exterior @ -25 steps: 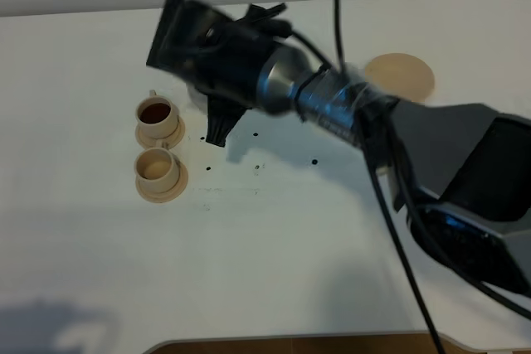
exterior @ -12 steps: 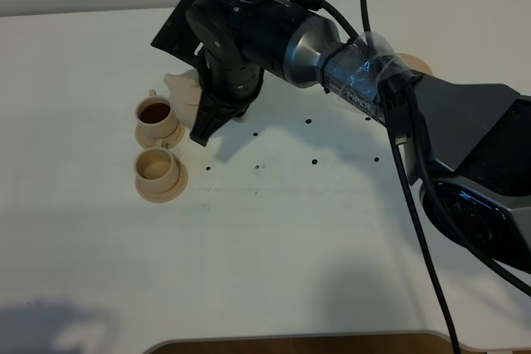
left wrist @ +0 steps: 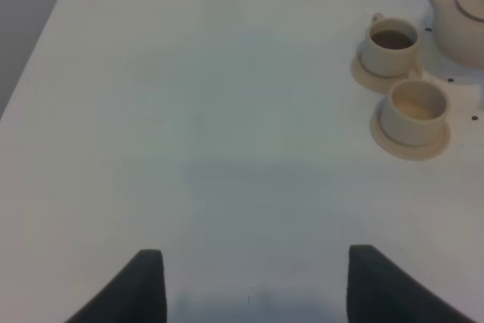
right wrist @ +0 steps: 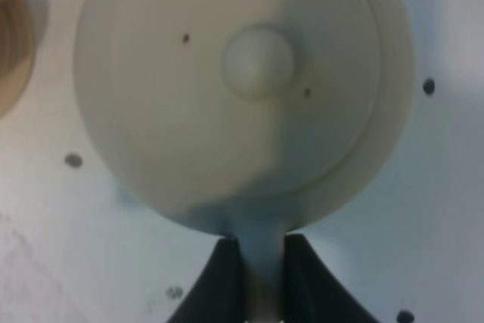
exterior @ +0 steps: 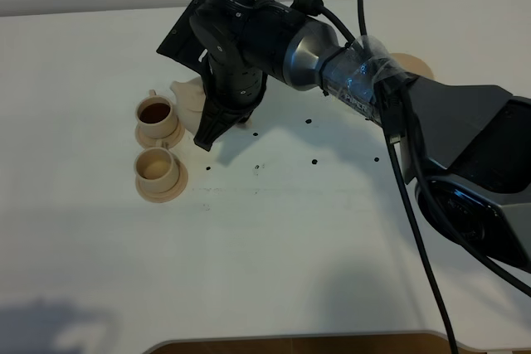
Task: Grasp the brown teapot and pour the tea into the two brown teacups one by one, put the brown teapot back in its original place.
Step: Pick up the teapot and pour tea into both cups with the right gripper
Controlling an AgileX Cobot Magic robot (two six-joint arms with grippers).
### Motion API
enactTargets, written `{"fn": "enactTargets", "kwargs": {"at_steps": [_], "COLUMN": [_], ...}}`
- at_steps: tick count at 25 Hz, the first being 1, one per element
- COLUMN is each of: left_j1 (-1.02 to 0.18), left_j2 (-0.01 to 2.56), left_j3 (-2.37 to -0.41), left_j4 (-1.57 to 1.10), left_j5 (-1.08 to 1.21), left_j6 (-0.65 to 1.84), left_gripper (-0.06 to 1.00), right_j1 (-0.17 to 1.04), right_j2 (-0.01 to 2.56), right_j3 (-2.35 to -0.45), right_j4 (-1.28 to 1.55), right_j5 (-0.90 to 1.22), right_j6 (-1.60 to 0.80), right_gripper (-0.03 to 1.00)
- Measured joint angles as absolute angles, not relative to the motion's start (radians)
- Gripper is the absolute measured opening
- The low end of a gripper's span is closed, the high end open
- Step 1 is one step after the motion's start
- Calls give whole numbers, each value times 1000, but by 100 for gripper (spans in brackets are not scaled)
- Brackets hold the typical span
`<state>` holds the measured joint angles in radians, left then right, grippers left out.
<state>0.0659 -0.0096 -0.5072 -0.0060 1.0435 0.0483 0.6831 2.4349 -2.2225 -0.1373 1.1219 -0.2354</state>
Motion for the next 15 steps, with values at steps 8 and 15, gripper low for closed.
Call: {"fn": "enactTargets", "kwargs": {"at_steps": [8, 15], "left_j1": [66, 66], "left_j2": [-10, -10], "left_j3": [-507, -507], "left_j4": [-6, -6], "left_j5": [1044, 1044], "left_j6": [48, 48], "left_gripper": [55, 55], "right_j1": [683, 683], "right_j2": [2369, 2299], "right_j3": [-2222, -2207], "right_j4": [-132, -91], "right_j5": [1221, 1223], "right_j6": [-264, -301], "right_gripper": [12, 12]}}
